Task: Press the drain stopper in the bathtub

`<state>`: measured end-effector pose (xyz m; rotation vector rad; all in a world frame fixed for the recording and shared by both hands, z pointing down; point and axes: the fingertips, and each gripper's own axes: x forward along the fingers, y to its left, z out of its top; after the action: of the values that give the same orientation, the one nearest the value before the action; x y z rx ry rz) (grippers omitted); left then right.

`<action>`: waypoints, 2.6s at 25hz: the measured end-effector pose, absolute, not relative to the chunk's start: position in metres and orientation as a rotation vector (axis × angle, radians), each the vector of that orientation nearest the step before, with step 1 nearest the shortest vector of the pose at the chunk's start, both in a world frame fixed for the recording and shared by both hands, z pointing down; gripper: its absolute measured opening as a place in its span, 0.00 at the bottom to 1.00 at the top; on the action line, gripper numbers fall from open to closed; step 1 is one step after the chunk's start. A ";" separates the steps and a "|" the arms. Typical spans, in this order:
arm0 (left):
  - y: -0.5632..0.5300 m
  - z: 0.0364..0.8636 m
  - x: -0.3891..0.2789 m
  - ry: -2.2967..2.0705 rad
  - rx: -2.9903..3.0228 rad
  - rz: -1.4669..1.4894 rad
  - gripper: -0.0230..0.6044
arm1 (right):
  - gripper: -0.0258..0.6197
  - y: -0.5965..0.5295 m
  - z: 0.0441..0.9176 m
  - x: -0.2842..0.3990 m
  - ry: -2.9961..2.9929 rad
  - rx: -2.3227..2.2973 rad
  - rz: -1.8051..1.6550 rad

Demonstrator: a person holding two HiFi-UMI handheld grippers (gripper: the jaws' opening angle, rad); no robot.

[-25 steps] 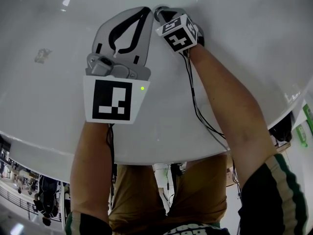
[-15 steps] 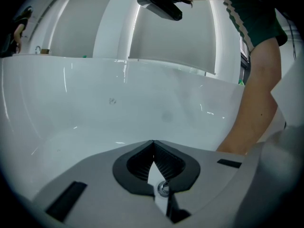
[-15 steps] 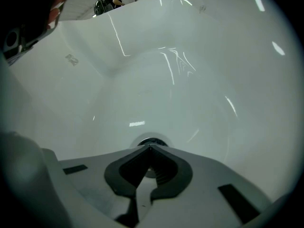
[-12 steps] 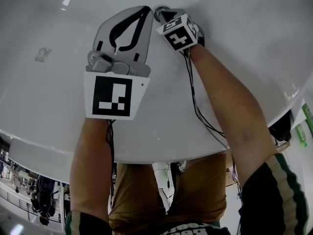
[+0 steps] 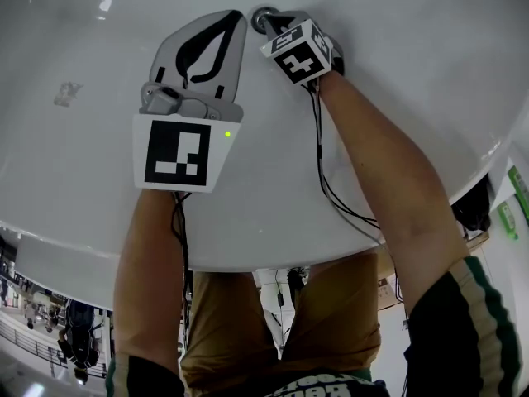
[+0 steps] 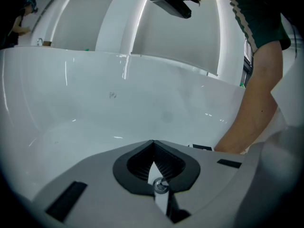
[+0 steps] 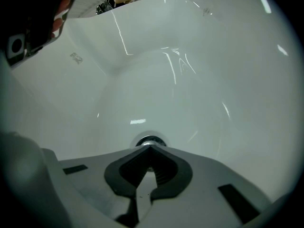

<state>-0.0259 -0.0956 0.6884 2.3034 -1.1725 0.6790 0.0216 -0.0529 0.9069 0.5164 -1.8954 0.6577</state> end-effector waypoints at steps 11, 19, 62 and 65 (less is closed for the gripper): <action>-0.094 0.651 -0.032 -1.190 2.310 0.691 0.04 | 0.06 -0.064 0.837 0.018 -1.980 0.523 0.626; -0.089 0.600 -0.026 -1.203 2.338 0.690 0.04 | 0.06 -0.071 0.759 0.008 -2.050 0.571 0.637; -0.033 0.200 0.043 -1.116 2.664 0.555 0.04 | 0.06 -0.029 0.211 0.064 -2.555 0.951 0.403; -0.035 0.183 0.039 -1.129 2.665 0.537 0.04 | 0.06 -0.028 0.191 0.066 -2.577 0.953 0.370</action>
<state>0.0391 -0.0351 0.1832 2.6652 -1.1291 0.5365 0.0660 -0.0279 0.1906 0.9529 -2.5775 0.3697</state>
